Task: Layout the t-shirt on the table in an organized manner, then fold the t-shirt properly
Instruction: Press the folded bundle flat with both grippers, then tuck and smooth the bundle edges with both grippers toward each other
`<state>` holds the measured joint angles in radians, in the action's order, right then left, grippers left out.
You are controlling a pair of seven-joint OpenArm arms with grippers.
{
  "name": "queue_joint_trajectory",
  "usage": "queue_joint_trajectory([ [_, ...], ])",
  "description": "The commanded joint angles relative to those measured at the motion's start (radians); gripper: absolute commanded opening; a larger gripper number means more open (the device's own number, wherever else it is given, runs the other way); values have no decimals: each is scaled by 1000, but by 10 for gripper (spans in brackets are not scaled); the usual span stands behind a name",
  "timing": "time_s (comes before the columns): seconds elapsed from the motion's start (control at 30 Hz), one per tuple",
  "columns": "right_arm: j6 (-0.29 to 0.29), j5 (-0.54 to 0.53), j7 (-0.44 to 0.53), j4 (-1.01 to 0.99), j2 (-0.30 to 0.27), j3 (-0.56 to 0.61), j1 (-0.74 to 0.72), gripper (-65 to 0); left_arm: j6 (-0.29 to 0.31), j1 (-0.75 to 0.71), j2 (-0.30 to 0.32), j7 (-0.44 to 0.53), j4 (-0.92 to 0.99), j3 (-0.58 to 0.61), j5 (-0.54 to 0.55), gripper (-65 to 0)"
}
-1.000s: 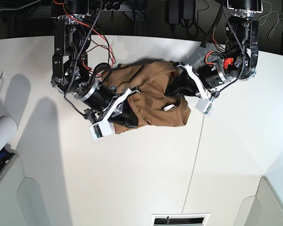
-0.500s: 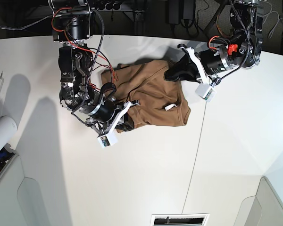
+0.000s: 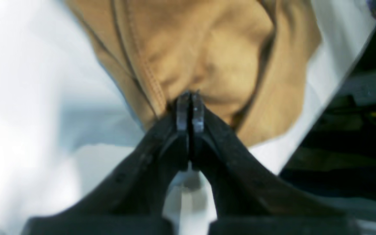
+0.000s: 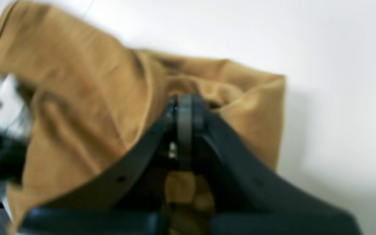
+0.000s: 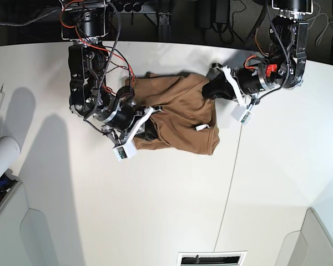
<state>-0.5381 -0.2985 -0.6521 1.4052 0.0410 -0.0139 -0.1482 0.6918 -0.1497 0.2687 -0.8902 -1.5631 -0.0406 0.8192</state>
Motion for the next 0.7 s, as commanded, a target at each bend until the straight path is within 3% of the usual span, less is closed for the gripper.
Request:
queue_joint_trajectory([
  [0.0, -9, -17, 7, 38, -1, 0, 0, -650, 6, 29, 8, 18, -5, -3, 12, -650],
  [0.33, -16, -153, -32, 199, 1, 3, 172, -650, 6, 226, 11, 19, 130, 27, -17, -650],
  [0.53, -24, -151, -31, 205, 46, 3, 221, -650, 6, 282, 11, 32, 179, 135, -50, -650],
  [0.67, -26, -125, -15, 230, 39, -3, 221, -650, 6, 298, 15, 36, 175, 147, -45, -650],
])
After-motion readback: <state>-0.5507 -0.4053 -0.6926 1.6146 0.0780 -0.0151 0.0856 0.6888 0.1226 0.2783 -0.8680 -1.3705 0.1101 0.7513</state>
